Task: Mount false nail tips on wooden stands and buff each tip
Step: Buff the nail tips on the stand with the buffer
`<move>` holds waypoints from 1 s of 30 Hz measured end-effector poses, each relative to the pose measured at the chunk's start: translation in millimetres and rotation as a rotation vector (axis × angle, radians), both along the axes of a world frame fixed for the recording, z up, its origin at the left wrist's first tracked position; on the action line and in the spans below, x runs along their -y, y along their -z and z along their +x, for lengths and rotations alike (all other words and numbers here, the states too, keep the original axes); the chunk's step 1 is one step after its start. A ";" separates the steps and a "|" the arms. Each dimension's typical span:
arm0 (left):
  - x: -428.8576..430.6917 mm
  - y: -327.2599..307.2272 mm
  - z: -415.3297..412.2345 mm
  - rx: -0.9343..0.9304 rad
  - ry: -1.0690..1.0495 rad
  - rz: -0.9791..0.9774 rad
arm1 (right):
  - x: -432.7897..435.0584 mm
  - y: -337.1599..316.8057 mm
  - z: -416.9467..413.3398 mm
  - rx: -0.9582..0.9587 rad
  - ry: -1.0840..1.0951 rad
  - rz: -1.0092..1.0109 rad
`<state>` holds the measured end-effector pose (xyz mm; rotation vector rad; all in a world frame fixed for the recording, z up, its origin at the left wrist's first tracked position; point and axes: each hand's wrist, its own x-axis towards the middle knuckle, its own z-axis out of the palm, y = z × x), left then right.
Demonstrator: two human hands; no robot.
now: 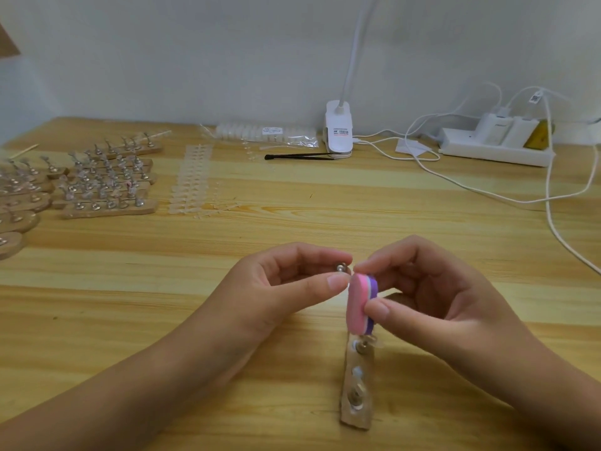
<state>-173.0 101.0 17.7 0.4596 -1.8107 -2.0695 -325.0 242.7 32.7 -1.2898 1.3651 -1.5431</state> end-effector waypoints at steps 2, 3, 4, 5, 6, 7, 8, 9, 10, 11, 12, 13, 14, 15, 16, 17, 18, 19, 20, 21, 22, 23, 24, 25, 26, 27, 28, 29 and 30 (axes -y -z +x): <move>-1.8 -1.2 0.3 -0.001 0.017 -0.009 | 1.3 -0.6 -0.3 0.017 0.022 -0.027; -3.3 -2.1 0.0 -0.002 0.035 -0.015 | 1.9 -0.9 -1.0 0.030 0.060 -0.053; -4.7 -3.0 -0.3 -0.004 0.046 -0.019 | 2.0 -1.2 -1.6 0.035 0.090 -0.068; -5.4 -3.3 -0.8 -0.008 0.046 -0.017 | 2.0 -1.1 -1.3 0.030 0.094 -0.071; -5.6 -3.2 -1.1 -0.014 0.034 -0.008 | 1.6 -0.7 -0.5 0.019 0.070 -0.063; -5.3 -2.6 -1.1 -0.018 0.018 0.001 | 1.2 0.1 0.7 0.008 0.037 -0.045; -4.8 -2.2 -0.8 -0.020 0.007 0.008 | 1.0 0.5 1.8 0.001 0.021 -0.034; -4.4 -2.0 -0.3 -0.020 0.002 0.010 | 1.4 0.5 2.3 0.001 0.033 -0.044; -4.1 -2.0 0.0 -0.017 0.003 0.007 | 1.8 0.1 2.4 0.008 0.071 -0.072; -3.9 -2.1 0.3 -0.013 0.004 0.000 | 2.2 -0.4 1.8 0.018 0.113 -0.100; -3.8 -2.1 0.4 -0.007 0.002 -0.007 | 2.5 -0.8 1.3 0.022 0.134 -0.116; -3.7 -1.8 0.3 -0.003 -0.002 -0.011 | 2.4 -1.2 1.5 0.016 0.119 -0.120; -3.8 -1.4 0.3 -0.002 -0.006 -0.010 | 2.2 -1.3 2.2 0.004 0.081 -0.114; -3.8 -1.3 0.4 -0.005 -0.010 -0.004 | 1.9 -1.0 3.1 -0.005 0.051 -0.108; -3.8 -1.3 0.4 -0.009 -0.013 0.003 | 1.9 -0.9 3.2 -0.004 0.051 -0.113; -3.8 -1.8 0.3 -0.010 -0.014 0.006 | 2.1 -1.4 3.2 0.002 0.079 -0.130; -3.8 -2.4 0.1 -0.008 -0.015 0.004 | 2.6 -2.1 3.0 0.008 0.113 -0.146; -3.6 -2.6 0.2 -0.006 -0.019 0.001 | 3.0 -2.6 3.0 0.011 0.126 -0.153; -3.5 -2.4 0.0 -0.007 -0.022 0.001 | 3.0 -2.4 3.1 0.006 0.110 -0.148; -3.6 -2.0 0.2 -0.008 -0.023 0.001 | 3.1 -2.1 3.8 -0.004 0.079 -0.136; -3.6 -1.7 0.3 -0.009 -0.024 0.002 | 2.9 -1.6 4.4 -0.012 0.062 -0.128; -3.9 -2.0 0.2 -0.011 -0.027 0.003 | 2.7 -1.1 4.3 -0.011 0.079 -0.136; -3.9 -2.3 0.0 -0.012 -0.032 0.004 | 2.6 -1.2 3.7 -0.001 0.122 -0.154; -3.9 -2.7 -0.4 -0.013 -0.039 0.002 | 2.4 -1.3 3.0 0.008 0.165 -0.171; -3.8 -2.7 -0.7 -0.013 -0.043 -0.002 | 2.1 -1.6 2.9 0.006 0.173 -0.177; -3.9 -2.6 -0.9 -0.013 -0.043 -0.005 | 2.1 -1.3 3.7 -0.002 0.138 -0.169; -4.0 -2.2 -0.9 -0.015 -0.037 -0.007 | 2.2 -0.3 4.9 -0.004 0.086 -0.149; -4.1 -2.2 -0.8 -0.017 -0.031 -0.007 | 2.5 1.2 5.9 -0.001 0.058 -0.136; -4.0 -2.3 -0.9 -0.020 -0.029 -0.004 | 2.6 1.8 6.3 0.004 0.069 -0.140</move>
